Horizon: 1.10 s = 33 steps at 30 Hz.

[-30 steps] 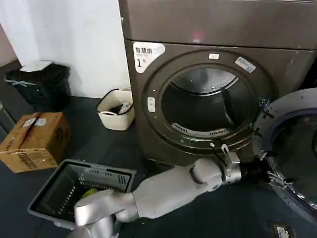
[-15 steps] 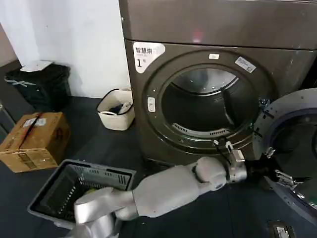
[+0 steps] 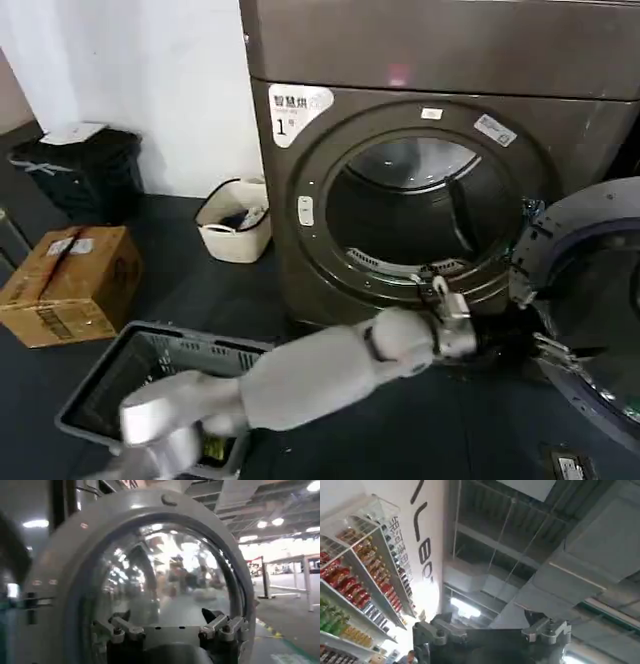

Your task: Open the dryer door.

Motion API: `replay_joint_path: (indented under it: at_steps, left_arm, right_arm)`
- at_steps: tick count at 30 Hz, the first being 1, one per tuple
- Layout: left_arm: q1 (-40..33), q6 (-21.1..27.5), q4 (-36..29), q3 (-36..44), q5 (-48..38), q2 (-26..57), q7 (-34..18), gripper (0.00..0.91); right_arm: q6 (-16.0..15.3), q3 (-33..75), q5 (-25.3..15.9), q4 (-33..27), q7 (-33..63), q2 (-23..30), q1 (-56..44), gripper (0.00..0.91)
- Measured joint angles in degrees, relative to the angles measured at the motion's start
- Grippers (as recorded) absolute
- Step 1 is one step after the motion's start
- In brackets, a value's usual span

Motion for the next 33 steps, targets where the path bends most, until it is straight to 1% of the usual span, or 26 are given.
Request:
replay_joint_path:
  at_steps: [11, 15, 17, 23, 27, 31, 33]
  left_arm:
    - [-1.2, 0.3, -7.8, -1.2, -1.3, 8.1, -0.4, 0.907]
    - [-2.1, -1.4, -11.1, -1.1, -0.9, 11.8, -0.7, 0.907]
    - [-2.6, -2.8, -12.4, -0.9, 0.7, 13.8, -1.3, 0.907]
    - [-3.1, -2.3, -15.9, -1.2, 1.8, 19.5, -1.4, 0.907]
    - [-2.0, -2.9, -17.5, -2.6, 4.9, 23.1, -1.5, 0.907]
    - [-0.7, -2.3, -18.5, -4.1, 7.0, 26.2, -1.7, 0.907]
    - [-0.1, -2.2, -19.1, -4.4, 7.6, 27.8, -1.3, 0.907]
  right_arm:
    - [0.0, 0.3, 0.1, -0.1, -0.2, -0.4, -0.1, 0.907]
    - [0.0, 0.4, 0.2, 0.0, -0.3, -0.5, -0.1, 0.907]
    - [0.0, 0.3, 0.2, 0.0, -0.3, -0.5, -0.1, 0.907]
    - [0.0, 0.0, 0.2, 0.1, -0.5, -0.6, 0.2, 0.907]
    - [0.0, -0.5, 0.2, 0.3, -0.7, -0.6, 0.6, 0.907]
    - [0.0, -0.3, -0.2, 0.4, -0.7, -0.6, 0.7, 0.907]
    - [-0.7, 0.1, -0.4, 0.4, -0.7, -0.6, 0.7, 0.907]
